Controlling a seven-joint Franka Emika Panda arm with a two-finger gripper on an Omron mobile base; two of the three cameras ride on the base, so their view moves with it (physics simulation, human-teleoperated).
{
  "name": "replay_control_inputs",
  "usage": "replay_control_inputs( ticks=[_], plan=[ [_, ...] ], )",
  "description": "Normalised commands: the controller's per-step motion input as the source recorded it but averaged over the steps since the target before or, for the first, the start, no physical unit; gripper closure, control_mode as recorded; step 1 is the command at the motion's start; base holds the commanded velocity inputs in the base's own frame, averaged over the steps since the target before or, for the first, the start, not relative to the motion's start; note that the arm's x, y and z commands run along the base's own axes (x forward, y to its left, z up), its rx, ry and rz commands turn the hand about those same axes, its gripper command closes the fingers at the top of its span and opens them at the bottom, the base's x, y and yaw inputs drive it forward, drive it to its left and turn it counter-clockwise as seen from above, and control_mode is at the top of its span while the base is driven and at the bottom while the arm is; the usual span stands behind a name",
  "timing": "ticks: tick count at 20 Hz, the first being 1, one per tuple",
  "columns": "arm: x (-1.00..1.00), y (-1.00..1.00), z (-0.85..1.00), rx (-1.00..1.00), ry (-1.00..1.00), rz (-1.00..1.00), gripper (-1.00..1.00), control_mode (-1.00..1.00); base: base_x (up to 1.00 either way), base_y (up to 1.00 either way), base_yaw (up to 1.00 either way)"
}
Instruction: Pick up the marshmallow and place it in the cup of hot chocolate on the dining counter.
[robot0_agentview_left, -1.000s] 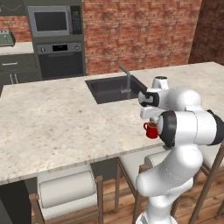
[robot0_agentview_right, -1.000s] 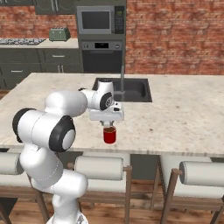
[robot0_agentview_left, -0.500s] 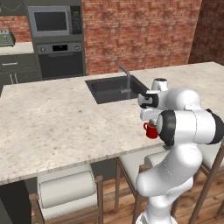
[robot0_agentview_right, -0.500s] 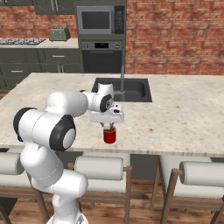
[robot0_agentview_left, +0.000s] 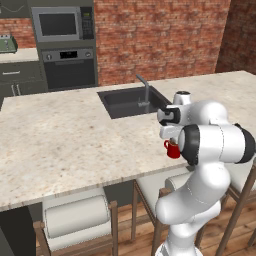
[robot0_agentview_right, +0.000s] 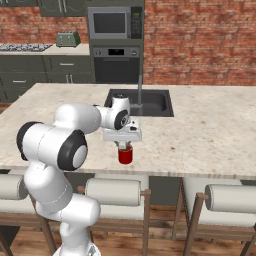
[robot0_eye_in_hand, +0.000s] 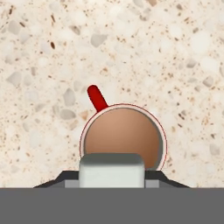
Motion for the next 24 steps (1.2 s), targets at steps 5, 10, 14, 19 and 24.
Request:
replay_control_inputs(
  ticks=[5, 10, 14, 19, 24],
  plan=[
    [0.03, -0.05, 0.01, 0.05, -0.01, 0.0, -1.0, -1.0, 0.0, 0.0, 0.0],
    [0.0, -0.02, 0.13, 0.07, -0.11, 0.01, -1.0, -1.0, 0.0, 0.0, 0.0],
    [0.02, -0.01, 0.28, 0.1, -0.18, 0.02, -1.0, -1.0, 0.0, 0.0, 0.0],
    [0.0, 0.0, 0.56, 0.09, -0.2, 0.0, -1.0, -1.0, 0.0, 0.0, 0.0],
    [0.0, 0.0, 0.67, 0.02, -0.06, 0.0, -1.0, -1.0, 0.0, 0.0, 0.0]
  ],
)
